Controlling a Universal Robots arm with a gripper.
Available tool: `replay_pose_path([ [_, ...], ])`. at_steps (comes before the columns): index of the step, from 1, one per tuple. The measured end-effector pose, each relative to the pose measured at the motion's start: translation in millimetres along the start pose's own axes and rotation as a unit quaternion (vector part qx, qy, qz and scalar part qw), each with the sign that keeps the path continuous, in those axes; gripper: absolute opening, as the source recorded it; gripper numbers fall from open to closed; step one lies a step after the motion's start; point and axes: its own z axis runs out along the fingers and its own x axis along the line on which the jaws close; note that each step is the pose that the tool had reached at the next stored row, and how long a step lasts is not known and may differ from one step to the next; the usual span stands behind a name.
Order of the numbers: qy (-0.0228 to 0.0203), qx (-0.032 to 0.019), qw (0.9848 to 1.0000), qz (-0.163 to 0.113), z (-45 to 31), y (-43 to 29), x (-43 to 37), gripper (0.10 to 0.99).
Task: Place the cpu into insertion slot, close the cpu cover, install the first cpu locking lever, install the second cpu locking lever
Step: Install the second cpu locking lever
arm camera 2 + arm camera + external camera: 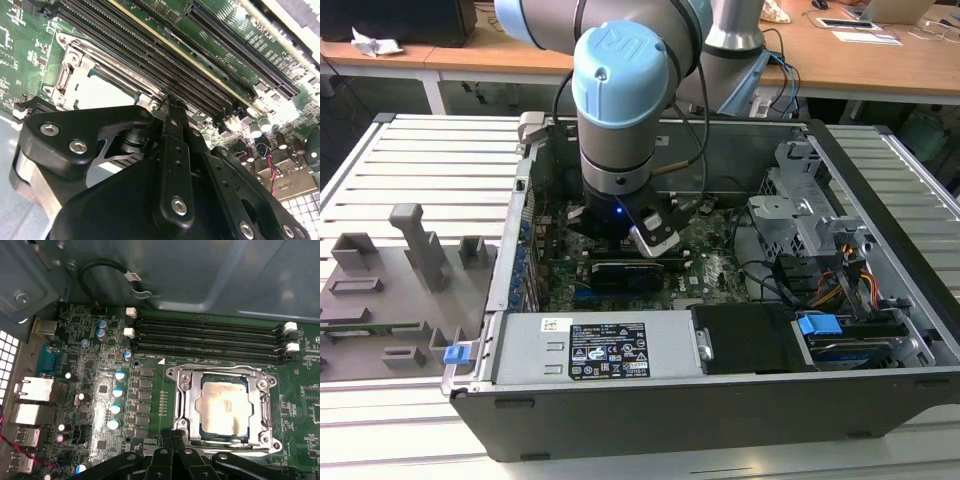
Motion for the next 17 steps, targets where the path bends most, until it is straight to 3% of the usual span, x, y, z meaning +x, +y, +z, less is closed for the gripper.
replay_pose_path([
  [2, -0.0005, -0.0062, 1.0, 0.0, 0.7, 0.0, 2.1, 0.106],
  [4, -0.0008, -0.0088, 1.0, 0.0, 1.6, 0.0, 2.3, 0.106],
  [11, -0.0008, -0.0094, 1.0, 0.0, 3.0, -0.3, 3.4, 0.106],
  [17, -0.0006, -0.0089, 1.0, 0.0, -1.1, 0.7, 3.6, 0.106],
])
